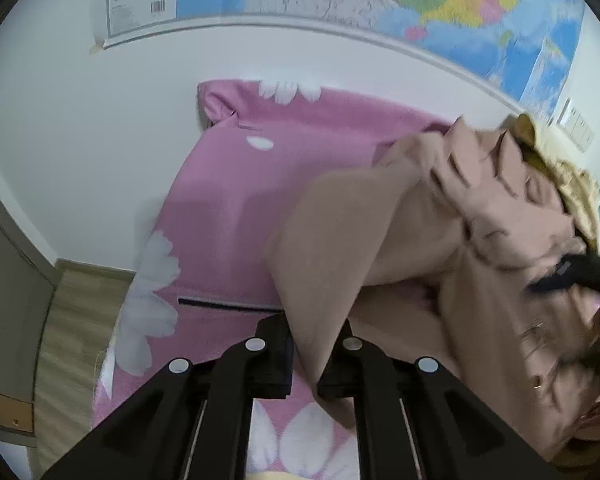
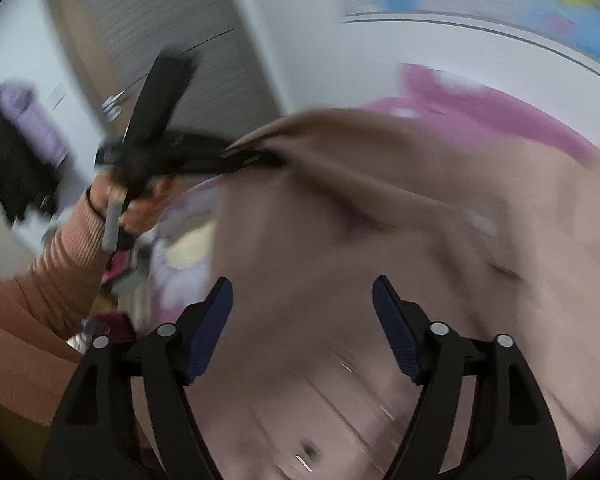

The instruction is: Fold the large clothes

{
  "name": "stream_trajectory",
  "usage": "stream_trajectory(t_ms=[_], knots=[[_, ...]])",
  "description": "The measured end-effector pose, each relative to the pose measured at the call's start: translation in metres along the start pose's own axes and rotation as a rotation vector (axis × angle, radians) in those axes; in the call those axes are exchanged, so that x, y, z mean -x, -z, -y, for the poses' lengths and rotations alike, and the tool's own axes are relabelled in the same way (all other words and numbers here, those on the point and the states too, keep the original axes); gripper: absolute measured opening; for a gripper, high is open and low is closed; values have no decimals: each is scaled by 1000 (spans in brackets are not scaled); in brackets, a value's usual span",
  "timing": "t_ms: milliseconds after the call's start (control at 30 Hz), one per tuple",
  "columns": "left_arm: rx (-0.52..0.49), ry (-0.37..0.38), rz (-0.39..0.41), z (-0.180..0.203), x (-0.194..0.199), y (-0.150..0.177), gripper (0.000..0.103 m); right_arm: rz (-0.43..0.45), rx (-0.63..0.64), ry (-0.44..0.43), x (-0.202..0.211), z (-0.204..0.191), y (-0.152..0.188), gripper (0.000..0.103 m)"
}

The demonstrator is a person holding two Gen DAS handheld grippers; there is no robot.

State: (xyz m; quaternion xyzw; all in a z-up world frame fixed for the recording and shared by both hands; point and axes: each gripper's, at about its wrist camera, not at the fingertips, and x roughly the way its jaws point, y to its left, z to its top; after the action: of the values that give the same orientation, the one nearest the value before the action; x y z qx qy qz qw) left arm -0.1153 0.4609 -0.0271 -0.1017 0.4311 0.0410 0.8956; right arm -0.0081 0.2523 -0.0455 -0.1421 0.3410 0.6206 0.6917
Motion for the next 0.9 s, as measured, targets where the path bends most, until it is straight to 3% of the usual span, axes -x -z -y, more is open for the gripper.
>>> stream_trajectory(t_ms=[133, 233, 267, 300, 333, 367, 400, 433, 500, 533, 567, 633, 700, 733, 800, 867, 900], knots=[[-26, 19, 5, 14, 15, -8, 6, -45, 14, -63, -60, -31, -17, 78], [-38, 39, -2, 22, 19, -11, 6, -58, 50, 13, -88, -43, -23, 78], [-41, 44, -4, 24, 21, -10, 6, -80, 40, 55, -97, -44, -23, 65], [-46, 50, -10, 27, 21, -10, 6, -104, 26, 44, -102, -43, -23, 53], [-52, 58, -18, 29, 20, -10, 6, -114, 18, 27, -103, -42, -23, 24], [-55, 62, -23, 31, 20, -10, 7, -105, 6, -4, -97, -40, -24, 3], [-54, 59, -20, 31, 22, -13, 7, -85, -15, -62, -87, -37, -27, 3], [-42, 72, 3, 30, 29, -17, 15, -63, -33, -109, -77, -34, -30, 3], [-1, 161, 86, 22, 54, -28, 49, 1, -44, -155, -44, -29, -40, 3], [23, 204, 182, 17, 76, -32, 73, 49, -47, -182, -19, -25, -46, 3], [30, 228, 257, 15, 93, -34, 82, 94, -64, -207, 4, -18, -51, 3], [25, 253, 390, 14, 124, -35, 82, 184, -88, -237, 57, -2, -61, 3], [24, 220, 429, 19, 135, -35, 82, 251, -129, -247, 108, 21, -60, 3], [20, 211, 424, 22, 132, -35, 82, 268, -143, -238, 126, 33, -58, 3], [-16, 170, 375, 36, 114, -33, 82, 310, -175, -139, 164, 59, -47, 3], [-54, 141, 308, 50, 91, -31, 81, 283, -250, -117, 194, 96, -21, 4], [-75, 139, 276, 58, 76, -29, 81, 271, -279, -59, 203, 110, -8, 5]])
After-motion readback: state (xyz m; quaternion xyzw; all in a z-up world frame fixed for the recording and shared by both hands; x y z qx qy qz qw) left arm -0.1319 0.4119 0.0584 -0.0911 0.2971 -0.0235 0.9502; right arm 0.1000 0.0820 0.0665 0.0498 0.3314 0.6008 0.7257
